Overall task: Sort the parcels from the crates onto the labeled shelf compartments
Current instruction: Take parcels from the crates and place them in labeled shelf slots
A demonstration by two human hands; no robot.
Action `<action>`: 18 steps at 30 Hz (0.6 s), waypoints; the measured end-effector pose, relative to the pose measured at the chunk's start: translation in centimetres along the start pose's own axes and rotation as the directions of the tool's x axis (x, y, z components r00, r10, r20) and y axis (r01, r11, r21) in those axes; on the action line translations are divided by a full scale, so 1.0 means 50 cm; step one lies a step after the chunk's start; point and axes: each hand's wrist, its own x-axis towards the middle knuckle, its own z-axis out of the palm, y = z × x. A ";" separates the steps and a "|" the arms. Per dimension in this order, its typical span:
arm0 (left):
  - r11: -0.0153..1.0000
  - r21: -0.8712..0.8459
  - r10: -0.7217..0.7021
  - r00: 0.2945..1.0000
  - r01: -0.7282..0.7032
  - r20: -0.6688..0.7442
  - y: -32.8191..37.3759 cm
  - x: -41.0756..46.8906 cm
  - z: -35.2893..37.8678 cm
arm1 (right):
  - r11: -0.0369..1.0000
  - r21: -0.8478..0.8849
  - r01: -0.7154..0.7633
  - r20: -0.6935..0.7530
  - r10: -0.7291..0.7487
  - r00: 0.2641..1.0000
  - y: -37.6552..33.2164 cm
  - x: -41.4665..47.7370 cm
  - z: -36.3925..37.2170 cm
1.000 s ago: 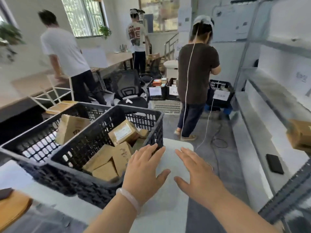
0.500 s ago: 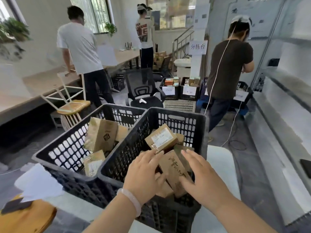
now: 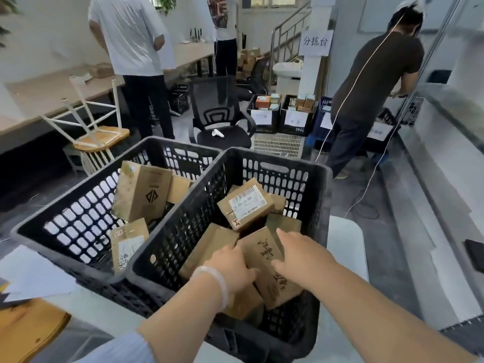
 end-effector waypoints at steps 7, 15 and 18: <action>0.992 -0.042 -0.106 0.965 0.119 0.239 0.014 0.046 0.015 | 0.971 -0.236 -0.050 0.206 0.100 0.973 -0.016 0.057 0.015; 0.921 -0.383 0.006 0.984 0.063 0.176 0.009 0.053 0.009 | 0.961 0.136 -0.240 0.168 0.216 0.962 -0.021 0.071 0.000; 0.848 -0.528 0.024 0.992 0.046 0.125 -0.001 0.052 0.009 | 0.863 0.399 -0.310 0.158 0.268 0.950 -0.035 0.072 -0.009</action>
